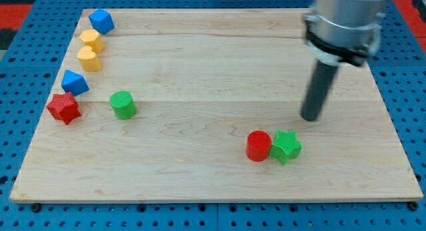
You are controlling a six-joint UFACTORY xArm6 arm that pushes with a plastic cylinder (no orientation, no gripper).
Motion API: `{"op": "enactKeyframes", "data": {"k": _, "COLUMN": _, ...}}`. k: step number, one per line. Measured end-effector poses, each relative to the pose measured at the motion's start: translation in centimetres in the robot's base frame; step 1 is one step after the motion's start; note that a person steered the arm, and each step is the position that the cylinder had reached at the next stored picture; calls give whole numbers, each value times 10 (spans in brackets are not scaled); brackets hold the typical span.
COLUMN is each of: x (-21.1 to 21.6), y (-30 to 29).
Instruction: Push the green star into the red circle
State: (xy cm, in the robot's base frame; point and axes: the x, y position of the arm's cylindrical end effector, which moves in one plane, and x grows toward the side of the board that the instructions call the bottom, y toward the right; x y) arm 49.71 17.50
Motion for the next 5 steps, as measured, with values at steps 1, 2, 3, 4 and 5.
{"op": "enactKeyframes", "data": {"k": 1, "x": 48, "y": 0}}
{"op": "enactKeyframes", "data": {"k": 2, "x": 62, "y": -36}}
{"op": "enactKeyframes", "data": {"k": 3, "x": 61, "y": -72}}
{"op": "enactKeyframes", "data": {"k": 4, "x": 35, "y": -99}}
{"op": "enactKeyframes", "data": {"k": 5, "x": 10, "y": -108}}
